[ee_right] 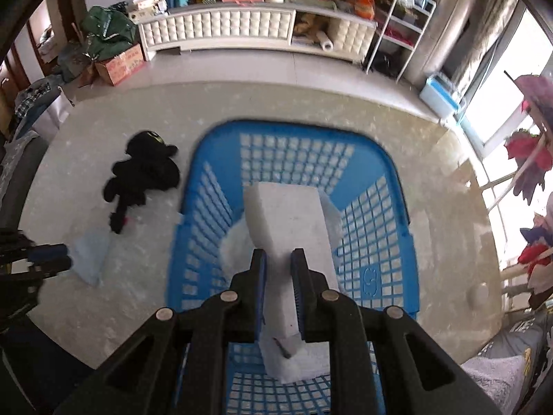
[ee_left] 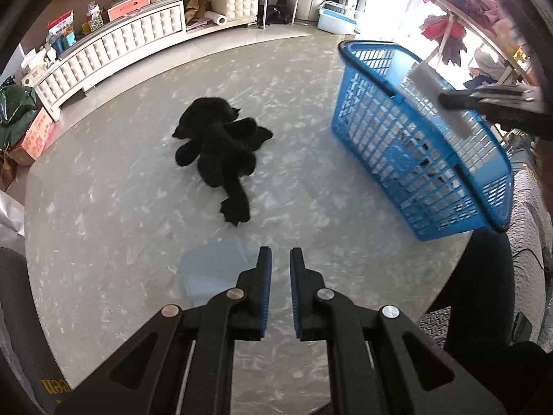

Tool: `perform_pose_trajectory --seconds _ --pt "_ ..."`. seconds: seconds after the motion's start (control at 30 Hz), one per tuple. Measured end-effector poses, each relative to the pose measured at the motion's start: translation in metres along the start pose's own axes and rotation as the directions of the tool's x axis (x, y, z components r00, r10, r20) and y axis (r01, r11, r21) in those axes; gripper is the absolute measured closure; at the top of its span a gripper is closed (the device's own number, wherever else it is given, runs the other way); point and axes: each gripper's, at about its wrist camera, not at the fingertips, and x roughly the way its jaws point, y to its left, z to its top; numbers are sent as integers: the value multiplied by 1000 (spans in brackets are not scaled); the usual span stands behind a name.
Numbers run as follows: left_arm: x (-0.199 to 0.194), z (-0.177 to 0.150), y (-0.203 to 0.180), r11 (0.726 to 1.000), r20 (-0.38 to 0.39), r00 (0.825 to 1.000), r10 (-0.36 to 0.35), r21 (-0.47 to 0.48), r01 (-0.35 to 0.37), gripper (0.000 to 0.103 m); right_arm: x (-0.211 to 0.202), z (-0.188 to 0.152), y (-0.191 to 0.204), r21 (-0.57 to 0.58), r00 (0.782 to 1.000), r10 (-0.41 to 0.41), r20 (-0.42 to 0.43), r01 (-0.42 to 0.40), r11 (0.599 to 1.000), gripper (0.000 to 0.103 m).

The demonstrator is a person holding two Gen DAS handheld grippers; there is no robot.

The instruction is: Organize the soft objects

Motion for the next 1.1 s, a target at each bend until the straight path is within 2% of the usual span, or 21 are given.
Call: perform_pose_trajectory --seconds 0.27,0.5,0.57,0.6,0.67,0.73,0.87,0.93,1.0,1.1 --pt "-22 10 -24 1000 31 1000 7 27 -8 94 34 3 -8 37 995 44 -87 -41 998 88" --pt "-31 16 -49 997 47 999 9 74 -13 94 35 0 -6 57 991 91 -100 -86 995 83" --pt "-32 17 -56 996 49 999 15 89 -19 94 33 -2 -5 50 992 83 -96 -78 996 83" --pt "-31 18 -59 996 48 999 11 91 -16 94 33 -6 -2 52 992 86 -92 -81 995 80" --pt "-30 19 -64 995 47 999 8 99 -12 94 32 -8 -6 62 991 95 -90 -90 994 67" --pt "-29 20 -68 995 45 999 2 103 -7 94 31 -11 -13 64 993 84 -88 -78 995 40" --pt "-29 25 -75 994 51 999 8 108 -14 94 23 -18 -21 61 994 88 -63 -85 995 31" --pt "-29 28 -79 994 55 998 1 111 -7 94 19 -21 -24 65 993 99 -60 -95 993 22" --pt "-29 31 -84 993 59 998 -6 117 0 94 13 -26 -26 63 993 101 -56 -97 993 17" --pt "-29 36 -93 992 68 998 -13 128 4 94 5 -34 -28 45 996 70 -58 -68 997 15"
